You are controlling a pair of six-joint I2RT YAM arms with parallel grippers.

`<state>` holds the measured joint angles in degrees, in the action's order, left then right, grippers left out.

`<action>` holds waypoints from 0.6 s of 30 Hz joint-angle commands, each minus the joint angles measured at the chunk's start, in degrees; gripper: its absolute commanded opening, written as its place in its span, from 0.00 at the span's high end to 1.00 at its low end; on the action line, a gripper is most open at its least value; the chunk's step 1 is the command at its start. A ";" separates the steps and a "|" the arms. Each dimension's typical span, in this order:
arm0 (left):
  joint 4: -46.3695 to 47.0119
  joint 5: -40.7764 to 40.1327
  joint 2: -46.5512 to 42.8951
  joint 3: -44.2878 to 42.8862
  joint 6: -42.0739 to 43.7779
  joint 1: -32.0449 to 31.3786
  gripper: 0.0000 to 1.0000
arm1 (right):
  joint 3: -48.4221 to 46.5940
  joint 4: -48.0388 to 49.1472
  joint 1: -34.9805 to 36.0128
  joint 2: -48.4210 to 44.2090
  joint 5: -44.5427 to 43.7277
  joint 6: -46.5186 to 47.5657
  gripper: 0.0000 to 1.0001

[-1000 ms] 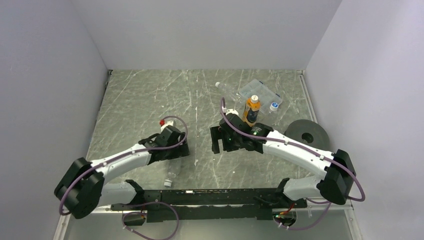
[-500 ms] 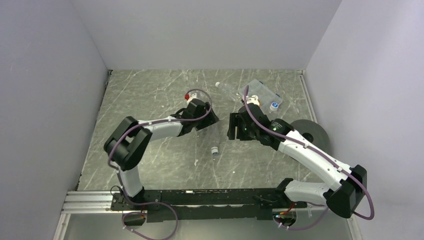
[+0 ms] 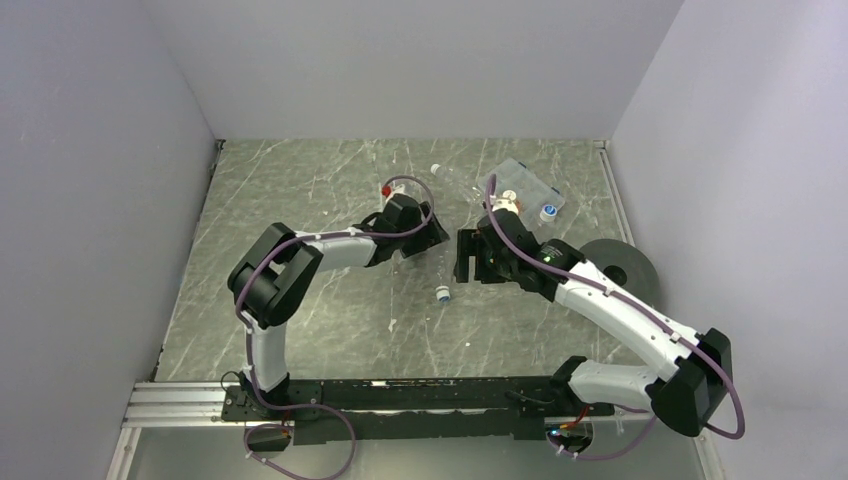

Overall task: Screw on the bottle caps
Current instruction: Move the plastic bottle to the center of the board.

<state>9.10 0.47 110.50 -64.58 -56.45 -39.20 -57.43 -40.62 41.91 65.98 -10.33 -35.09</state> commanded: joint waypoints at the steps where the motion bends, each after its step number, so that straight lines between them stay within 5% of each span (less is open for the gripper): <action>1: -5.15 2.16 1.55 -1.01 3.25 -0.17 0.24 | 2.13 5.72 0.23 1.22 0.55 0.83 0.14; 6: -5.98 3.22 -0.14 1.09 2.59 0.32 0.24 | 3.13 11.51 3.92 6.81 -3.77 0.35 0.09; 10: -5.57 5.47 -4.47 3.65 4.89 1.37 0.01 | 2.57 15.53 5.94 12.11 -7.37 -1.11 0.07; 18: -8.90 10.16 -14.17 8.04 8.45 7.68 0.01 | 1.37 21.95 6.74 19.73 -8.96 2.30 0.03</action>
<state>2.68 8.03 102.59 -57.76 -51.24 -34.76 -54.35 -24.43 48.38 83.15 -16.71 -34.52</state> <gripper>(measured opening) 0.994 0.962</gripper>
